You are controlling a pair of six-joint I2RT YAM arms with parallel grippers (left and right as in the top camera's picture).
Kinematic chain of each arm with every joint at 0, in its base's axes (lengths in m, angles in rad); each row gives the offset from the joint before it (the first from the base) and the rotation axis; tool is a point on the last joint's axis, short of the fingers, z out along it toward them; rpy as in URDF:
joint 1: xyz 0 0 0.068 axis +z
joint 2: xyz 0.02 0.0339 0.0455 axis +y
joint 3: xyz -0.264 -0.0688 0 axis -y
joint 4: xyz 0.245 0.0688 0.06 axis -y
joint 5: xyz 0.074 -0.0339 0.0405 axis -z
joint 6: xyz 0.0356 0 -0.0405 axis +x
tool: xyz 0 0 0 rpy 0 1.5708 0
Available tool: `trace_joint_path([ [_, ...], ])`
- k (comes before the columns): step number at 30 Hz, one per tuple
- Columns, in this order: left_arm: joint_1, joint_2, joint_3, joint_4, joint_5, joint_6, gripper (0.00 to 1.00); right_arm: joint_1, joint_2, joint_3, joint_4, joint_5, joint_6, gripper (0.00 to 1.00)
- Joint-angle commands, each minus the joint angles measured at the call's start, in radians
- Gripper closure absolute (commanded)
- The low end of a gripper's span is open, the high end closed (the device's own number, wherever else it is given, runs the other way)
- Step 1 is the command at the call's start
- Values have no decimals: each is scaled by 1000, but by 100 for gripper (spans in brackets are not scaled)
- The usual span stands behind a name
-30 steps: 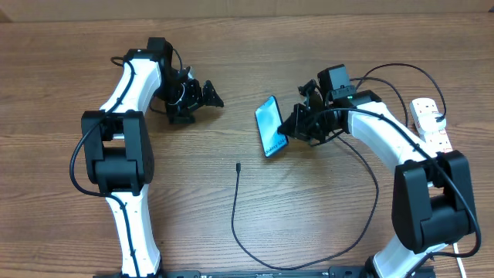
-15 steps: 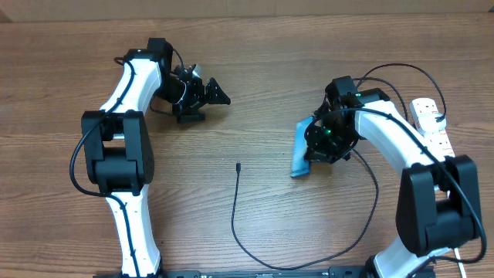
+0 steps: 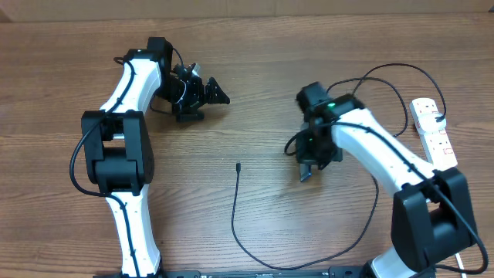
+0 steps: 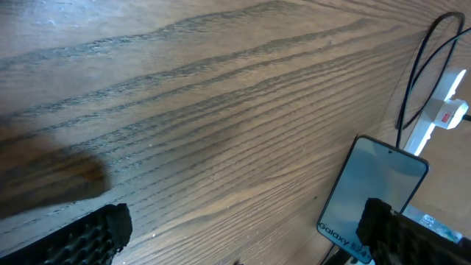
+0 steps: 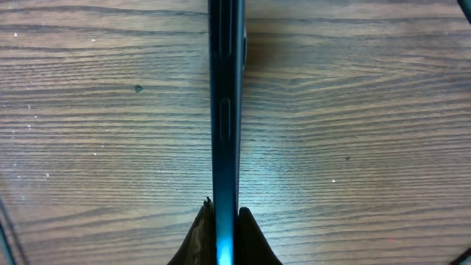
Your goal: Plug charger to phone and switch on socket
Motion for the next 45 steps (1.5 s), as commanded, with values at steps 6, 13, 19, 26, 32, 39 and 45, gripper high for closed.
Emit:
trace_joint_path([
  [6, -7, 20, -5, -4, -43, 26, 0, 17, -13, 12, 29, 78, 74, 96],
  [13, -7, 20, -5, -7, -58, 26, 0, 18, -13, 12, 36, 78, 74, 75],
  [19, -6, 20, -5, -7, -56, 18, 0, 18, -13, 12, 41, 78, 74, 72],
  [26, -7, 20, -5, -8, -55, 11, 0, 48, -13, 12, 47, 82, 78, 73],
  [32, -7, 20, -5, -10, 50, 23, 0, 52, -12, 12, 67, 82, 82, 81],
  [39, -7, 20, -5, -10, 309, 143, 3, 52, 11, 10, 97, 82, 100, 81],
  [45, -7, 20, -5, -10, 364, 143, 2, 51, 34, -17, 134, 95, 100, 89],
])
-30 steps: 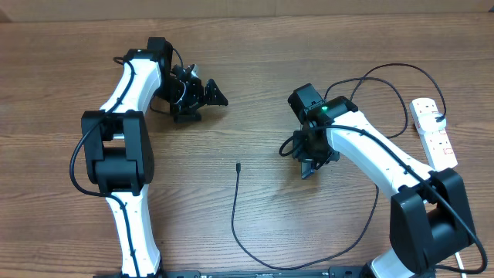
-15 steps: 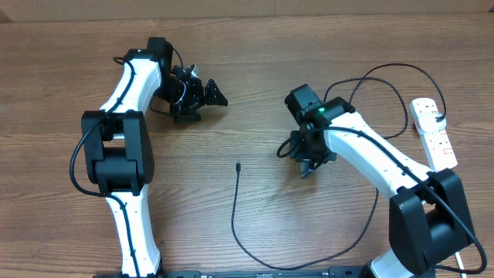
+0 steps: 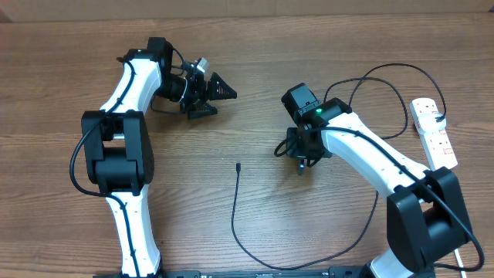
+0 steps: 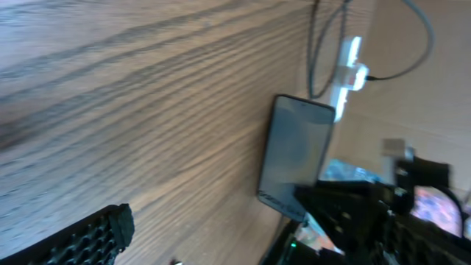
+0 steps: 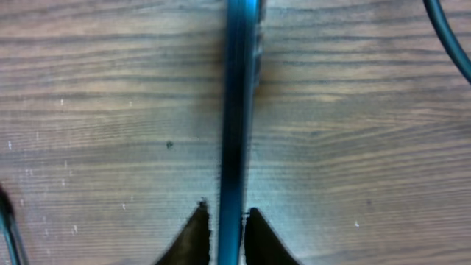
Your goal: Plug charger to phone and switch on socket
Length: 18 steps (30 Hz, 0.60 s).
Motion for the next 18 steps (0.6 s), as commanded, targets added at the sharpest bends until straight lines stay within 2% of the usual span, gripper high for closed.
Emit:
trace_joint_path([
  [1, -7, 20, -5, -3, 86, 39, 2, 0, 18, -16, 10, 35, 10, 92],
  [15, -7, 20, -5, -12, 90, 39, 1, -2, 18, -48, 44, 82, 10, 91],
  [18, -7, 20, -5, -21, 114, 41, 2, -2, 18, -47, 45, 82, 10, 96],
])
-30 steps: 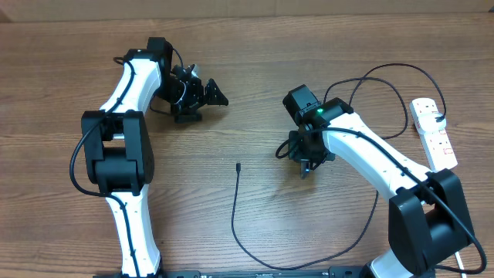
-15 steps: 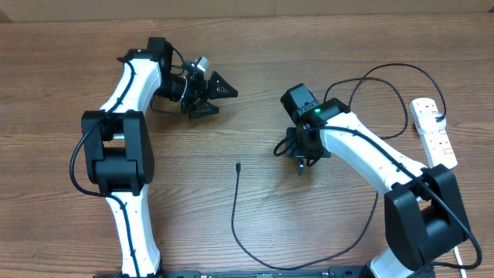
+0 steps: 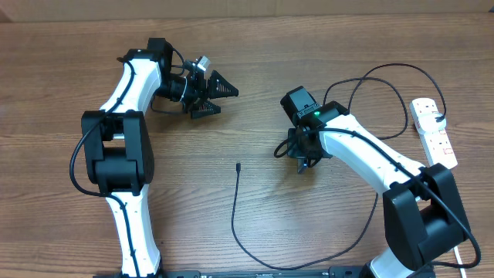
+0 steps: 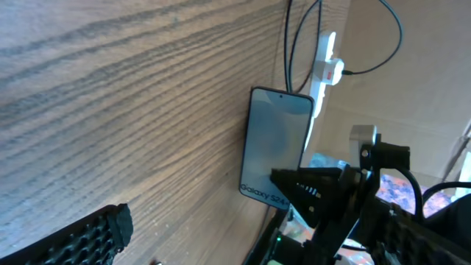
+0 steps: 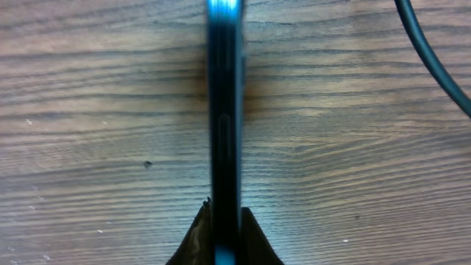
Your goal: Plug charger to phone and switch on socket
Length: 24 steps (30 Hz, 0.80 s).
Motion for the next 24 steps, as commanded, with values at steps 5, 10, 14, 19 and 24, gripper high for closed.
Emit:
trace_joint_path([
  [5, -7, 20, -5, -30, 252, 146, 2, -25, -3, 10, -20, -49, 2, 96],
  [10, -7, 20, -5, -42, 409, 215, 3, -90, -98, 45, -26, -217, -88, 96],
  [14, -7, 20, -5, -98, 513, 306, 10, -164, -207, 62, -22, -446, -183, 96],
  [19, -21, 20, -5, -238, 537, 512, 13, -273, -298, 63, -21, -780, -278, 96],
  [24, -64, 9, -4, -466, 537, 743, 13, -310, -304, 62, -10, -970, -294, 96],
])
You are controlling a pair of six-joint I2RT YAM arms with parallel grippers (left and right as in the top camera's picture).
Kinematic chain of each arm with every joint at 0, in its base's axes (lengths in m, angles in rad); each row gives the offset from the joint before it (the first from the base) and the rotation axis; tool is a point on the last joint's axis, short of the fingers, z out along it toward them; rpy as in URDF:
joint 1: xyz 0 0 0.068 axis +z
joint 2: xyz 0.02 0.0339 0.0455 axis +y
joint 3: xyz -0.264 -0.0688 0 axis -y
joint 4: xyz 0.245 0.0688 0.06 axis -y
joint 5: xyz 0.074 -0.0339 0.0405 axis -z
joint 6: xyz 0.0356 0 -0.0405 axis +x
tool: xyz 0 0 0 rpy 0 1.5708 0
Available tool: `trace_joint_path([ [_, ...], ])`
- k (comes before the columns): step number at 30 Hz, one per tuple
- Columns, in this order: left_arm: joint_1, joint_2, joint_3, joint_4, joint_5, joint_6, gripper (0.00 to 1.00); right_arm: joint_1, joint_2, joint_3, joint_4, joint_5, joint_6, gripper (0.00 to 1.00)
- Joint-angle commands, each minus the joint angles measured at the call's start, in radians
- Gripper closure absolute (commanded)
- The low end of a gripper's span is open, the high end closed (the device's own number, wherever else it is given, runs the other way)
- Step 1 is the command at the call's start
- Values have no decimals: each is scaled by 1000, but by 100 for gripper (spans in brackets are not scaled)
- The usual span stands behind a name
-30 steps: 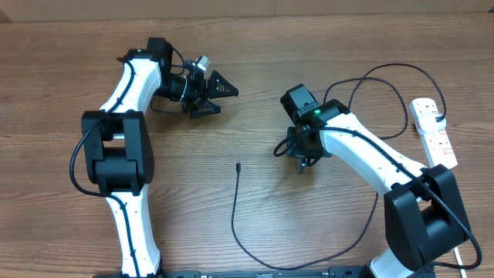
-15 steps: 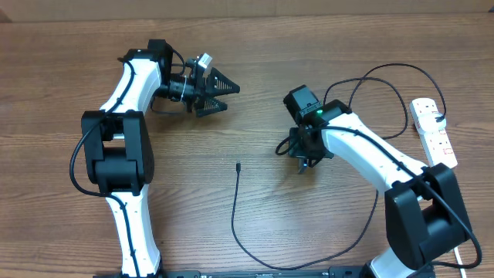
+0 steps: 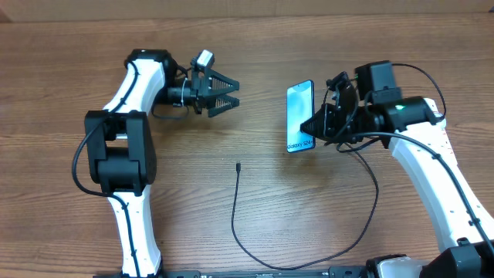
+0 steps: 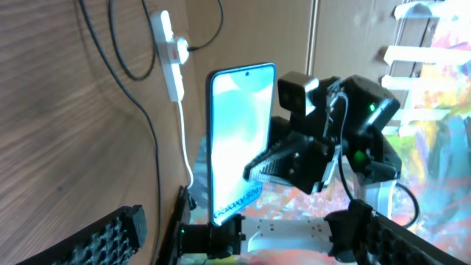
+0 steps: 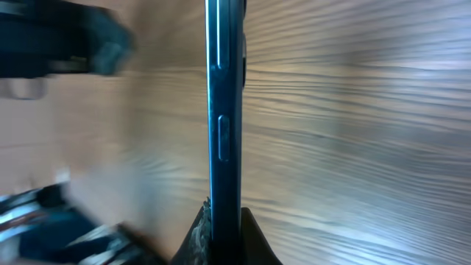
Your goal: Plug charger to phone and switch on socket
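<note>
A blue phone [image 3: 300, 116] is held up off the table, screen lit, with my right gripper [image 3: 318, 122] shut on its lower end. The right wrist view shows the phone's thin edge [image 5: 224, 110] pinched between the gripper's [image 5: 224, 221] fingers. My left gripper [image 3: 228, 93] is open and empty, pointing right at the phone [image 4: 239, 140] from the left. The charger's black cable lies on the table with its plug tip [image 3: 238, 165] free, below and between both grippers. The white power strip [image 4: 168, 55] shows in the left wrist view; in the overhead view my right arm hides it.
The cable [image 3: 255, 259] loops along the table's front and back up under my right arm [image 3: 424, 154]. The wooden table [image 3: 62, 193] is bare on the left. A cardboard wall runs along the far edge.
My right gripper, which held the phone on edge low over the table's middle, now holds it raised and further back, screen towards the overhead camera. My left gripper now points right at the phone.
My right gripper was shut on the phone, edge-on, low over the table right of the plug tip, and stayed there, a little further left and back, at the two later moments. Now the phone is lifted. My left gripper stayed open at the back left, turning rightward. The cable has not moved.
</note>
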Motion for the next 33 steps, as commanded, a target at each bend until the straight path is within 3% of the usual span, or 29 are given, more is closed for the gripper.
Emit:
trace_joint_path([
  [1, -48, 5, -1, -135, 44, 287, 13, -3, -10, 28, 22, -263, -56, 96],
  [4, -75, -19, 3, -218, 44, 378, 13, -2, -10, 28, 47, -333, -63, 96],
  [18, -138, -187, 84, -218, 43, 282, 14, -2, -10, 28, 98, -364, 15, 96],
  [27, -165, -194, 143, -205, 42, 246, 17, 32, -10, 28, 142, -426, 37, 96],
  [33, -135, -194, 143, -198, 43, 203, 13, 17, -10, 28, 125, -349, 37, 96],
])
